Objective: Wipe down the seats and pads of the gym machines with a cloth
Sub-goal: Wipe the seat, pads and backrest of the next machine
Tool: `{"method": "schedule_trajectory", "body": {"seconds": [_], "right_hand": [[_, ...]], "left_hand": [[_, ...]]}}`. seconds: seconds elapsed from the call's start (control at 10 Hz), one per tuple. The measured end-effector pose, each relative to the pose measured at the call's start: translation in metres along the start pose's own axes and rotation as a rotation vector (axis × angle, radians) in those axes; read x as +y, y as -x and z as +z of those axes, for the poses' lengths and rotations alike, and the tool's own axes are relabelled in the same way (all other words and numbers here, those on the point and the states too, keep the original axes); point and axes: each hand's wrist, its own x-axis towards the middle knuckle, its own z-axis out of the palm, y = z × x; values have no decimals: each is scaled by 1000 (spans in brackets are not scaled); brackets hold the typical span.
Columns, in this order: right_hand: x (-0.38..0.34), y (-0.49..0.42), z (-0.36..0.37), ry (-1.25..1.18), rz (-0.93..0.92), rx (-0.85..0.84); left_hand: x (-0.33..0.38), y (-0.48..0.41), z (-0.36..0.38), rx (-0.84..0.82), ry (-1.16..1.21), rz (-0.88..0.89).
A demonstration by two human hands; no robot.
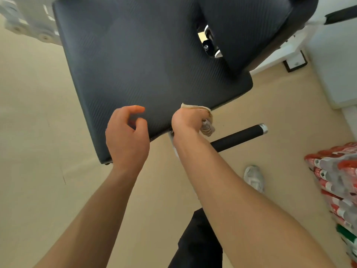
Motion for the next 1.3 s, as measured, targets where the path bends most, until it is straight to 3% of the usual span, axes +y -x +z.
{"method": "schedule_trajectory", "body": {"seconds": [0.1,0.2,0.3,0.4,0.5,0.6,0.7,0.8,0.9,1.0,1.1,1.2,1.3], "right_hand": [[6,30,-12,360,-98,-34],[13,61,-35,604,-411,-141],[-6,52,-45,773,-978,-211],[-23,-9,-35,1427,-1211,-250],[-32,-60,-15,1790,-1207,-316],[-46,-72,24,1845,-1299,-350],[-32,-53,65,1929,-1391,-491],[31,-6,54,1909,-1586,-869],[62,11,22,1869,-1650,-1218],[36,-16,51,1868,-1707,-1133],[-10,-39,108,1931,-1567,-758],[-10,-31,116,1896,-1463,-613],[41,-3,57,1887,-1657,-900]], "left_hand": [[-11,11,-9,-14,-8,-47],[-8,21,-11,-36,32,-90],[0,20,-12,4,108,-199],[5,8,-17,82,172,-324],[4,-2,-26,154,199,-366],[-6,-4,-36,195,185,-359],[-19,-4,-43,230,113,-349],[-27,-6,-49,242,73,-343],[-33,-8,-55,205,-2,-258],[-40,-17,-57,189,-110,-144],[-41,-32,-53,159,-199,-111],[-31,-42,-49,174,-213,-82],[-28,-39,-45,205,-190,-35]]}}
